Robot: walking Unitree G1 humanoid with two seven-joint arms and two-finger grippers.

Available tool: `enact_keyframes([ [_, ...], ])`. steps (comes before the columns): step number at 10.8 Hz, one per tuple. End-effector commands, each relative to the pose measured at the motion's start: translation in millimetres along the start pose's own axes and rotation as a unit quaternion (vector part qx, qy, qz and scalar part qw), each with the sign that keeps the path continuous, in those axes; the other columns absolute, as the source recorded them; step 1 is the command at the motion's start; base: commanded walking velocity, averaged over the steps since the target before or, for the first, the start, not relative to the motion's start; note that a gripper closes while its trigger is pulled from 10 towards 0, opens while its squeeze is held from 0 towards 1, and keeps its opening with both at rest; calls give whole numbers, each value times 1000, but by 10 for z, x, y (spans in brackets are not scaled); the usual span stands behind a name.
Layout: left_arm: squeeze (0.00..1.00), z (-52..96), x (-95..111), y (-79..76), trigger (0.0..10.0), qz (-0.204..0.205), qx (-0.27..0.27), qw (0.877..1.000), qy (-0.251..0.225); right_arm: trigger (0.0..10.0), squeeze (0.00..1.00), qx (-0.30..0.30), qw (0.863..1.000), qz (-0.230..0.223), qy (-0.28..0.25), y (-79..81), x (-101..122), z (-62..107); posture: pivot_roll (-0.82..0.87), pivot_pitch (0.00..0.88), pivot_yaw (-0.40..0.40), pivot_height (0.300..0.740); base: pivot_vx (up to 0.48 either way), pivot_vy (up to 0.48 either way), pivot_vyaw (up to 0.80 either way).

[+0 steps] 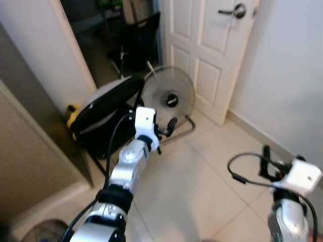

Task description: Clean up the room

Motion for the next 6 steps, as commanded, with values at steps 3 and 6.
enact_keyframes([
  [3, 0, 6, 21, -54, 10000, 1, -23, 1000, 0, 10000, 35, 13, 1000, -1, -4, 73, 47, -43, -220, 0, 117, 740, 454, 0, 0],
  [6, 0, 13, 25, -55, 10000, 3, -29, 1000, 0, 10000, 35, 21, 1000, 1, -10, 118, 77, -65, -215, 0, 119, 740, 455, 0, 0],
])
Point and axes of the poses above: a point about 5 cm out from each wrist's last joint towards the gripper, its own z axis pointing back from the gripper into the wrist, its own x axis along the axis of the wrist's last joint, y = z × x, the point moved 3 cm from there along -z, pointing out of the wrist towards the gripper, and after that the axes turned 14 degrees about z, right-handed, at the moved point
